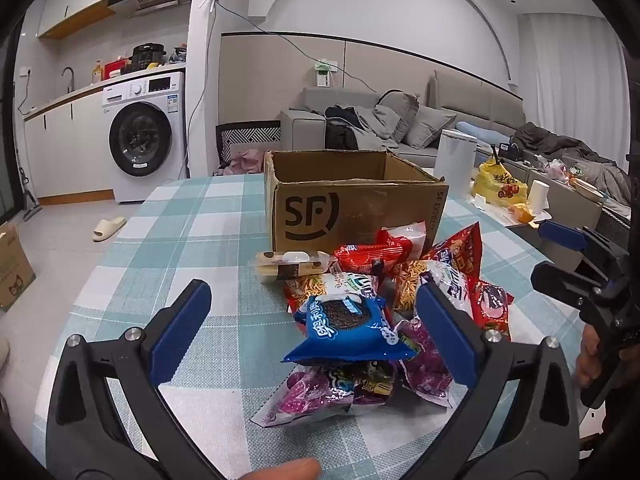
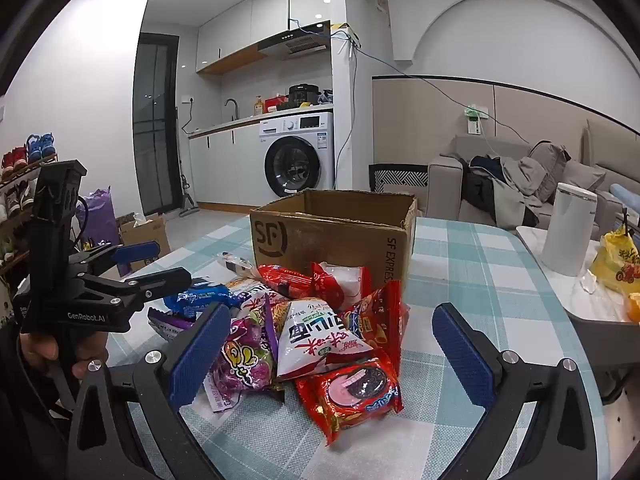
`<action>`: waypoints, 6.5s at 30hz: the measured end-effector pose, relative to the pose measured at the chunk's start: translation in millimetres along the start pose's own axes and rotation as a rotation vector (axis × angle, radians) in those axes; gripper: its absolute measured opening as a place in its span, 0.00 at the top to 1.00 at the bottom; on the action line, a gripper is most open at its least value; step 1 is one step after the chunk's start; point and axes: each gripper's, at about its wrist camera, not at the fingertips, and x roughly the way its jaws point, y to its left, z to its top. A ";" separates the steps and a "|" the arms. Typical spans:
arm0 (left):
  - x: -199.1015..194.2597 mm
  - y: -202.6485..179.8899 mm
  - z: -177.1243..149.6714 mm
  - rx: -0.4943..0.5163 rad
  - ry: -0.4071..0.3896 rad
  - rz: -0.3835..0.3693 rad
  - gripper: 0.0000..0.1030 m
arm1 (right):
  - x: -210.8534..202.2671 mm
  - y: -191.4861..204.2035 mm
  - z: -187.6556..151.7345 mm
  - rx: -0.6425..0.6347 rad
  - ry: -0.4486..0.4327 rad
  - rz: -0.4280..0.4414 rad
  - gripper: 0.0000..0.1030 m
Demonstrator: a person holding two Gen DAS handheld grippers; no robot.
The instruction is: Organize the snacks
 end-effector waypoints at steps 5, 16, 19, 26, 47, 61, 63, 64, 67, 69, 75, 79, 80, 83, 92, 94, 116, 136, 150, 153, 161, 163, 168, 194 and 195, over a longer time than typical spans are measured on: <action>-1.7 0.8 -0.4 0.001 -0.006 -0.002 0.01 | -0.2 0.2 0.1 -0.002 -0.002 -0.003 0.00; 0.2 -3.0 0.0 0.014 -0.003 -0.005 0.01 | -0.3 0.0 0.3 -0.005 -0.004 -0.003 0.00; -0.3 -3.8 0.1 0.013 -0.004 -0.004 0.01 | 0.0 -0.6 0.5 -0.005 -0.004 -0.004 0.00; -1.0 -3.2 0.5 0.011 -0.011 -0.009 0.01 | 0.6 -0.8 0.7 -0.005 -0.003 -0.003 0.00; -2.2 -1.3 0.3 0.006 -0.004 -0.003 0.01 | 1.9 -0.5 3.1 -0.004 0.001 -0.007 0.00; -0.3 -2.0 -0.8 0.012 -0.004 -0.010 0.01 | 4.8 -6.5 -1.6 0.012 0.013 -0.026 0.00; -0.3 -2.0 -0.8 0.012 -0.003 -0.010 0.01 | 3.6 -5.9 -1.3 0.009 0.012 -0.026 0.00; -0.4 -2.0 -0.9 0.012 -0.004 -0.010 0.01 | 3.3 -5.4 -1.1 0.008 0.012 -0.026 0.00; -0.1 -2.5 -0.9 0.013 -0.003 -0.010 0.01 | 3.3 -5.6 -0.6 0.011 0.014 -0.025 0.00; 0.0 -2.7 -0.8 0.013 -0.003 -0.011 0.01 | 3.5 -5.4 -0.6 0.012 0.015 -0.027 0.00; 0.0 -3.5 -0.8 0.017 -0.004 -0.012 0.01 | 3.0 -4.6 0.8 0.013 0.018 -0.028 0.00; 0.0 -4.6 -0.7 0.021 -0.004 -0.013 0.01 | 3.2 -4.7 1.0 0.014 0.018 -0.028 0.00; -0.1 -4.7 -0.7 0.020 -0.004 -0.012 0.01 | 3.5 -4.8 0.9 0.014 0.018 -0.027 0.00; 0.2 -5.0 -0.6 0.017 -0.002 -0.011 0.01 | 3.4 -4.5 0.8 0.013 0.019 -0.026 0.00; 4.2 -1.9 -0.2 0.007 0.016 -0.004 0.01 | 8.7 -7.2 2.9 0.031 0.045 -0.031 0.00; 4.9 -0.6 -0.1 0.002 0.019 -0.002 0.01 | 8.0 -7.5 3.0 0.030 0.041 -0.034 0.00; 33.7 7.5 0.8 -0.046 0.192 -0.031 0.01 | 39.6 -22.8 -4.3 0.067 0.287 -0.065 0.00; 51.5 3.7 -5.4 -0.053 0.270 -0.116 0.04 | 75.6 -30.1 -28.6 0.052 0.513 -0.033 0.15; 50.5 -0.9 -6.1 -0.031 0.256 -0.167 0.39 | 78.2 -27.3 -30.7 0.029 0.506 0.000 0.47; 47.1 -0.6 -5.5 -0.027 0.244 -0.169 0.49 | 73.0 -30.5 -30.5 0.038 0.493 -0.006 0.50; 38.8 2.2 -5.0 -0.029 0.228 -0.192 0.55 | 53.2 -35.8 -30.7 0.058 0.451 -0.022 0.51; 36.1 3.0 -4.4 -0.032 0.220 -0.194 0.55 | 49.2 -36.6 -29.1 0.061 0.438 -0.026 0.51; 27.8 4.0 -0.1 -0.035 0.190 -0.199 0.57 | 40.0 -39.7 -23.6 0.071 0.402 -0.031 0.51; 9.4 6.1 38.0 -0.057 0.079 -0.175 0.59 | 28.0 -29.8 23.2 0.098 0.250 0.007 0.52; 10.8 6.3 41.0 -0.057 0.075 -0.173 0.59 | 28.7 -29.6 26.2 0.100 0.245 0.009 0.52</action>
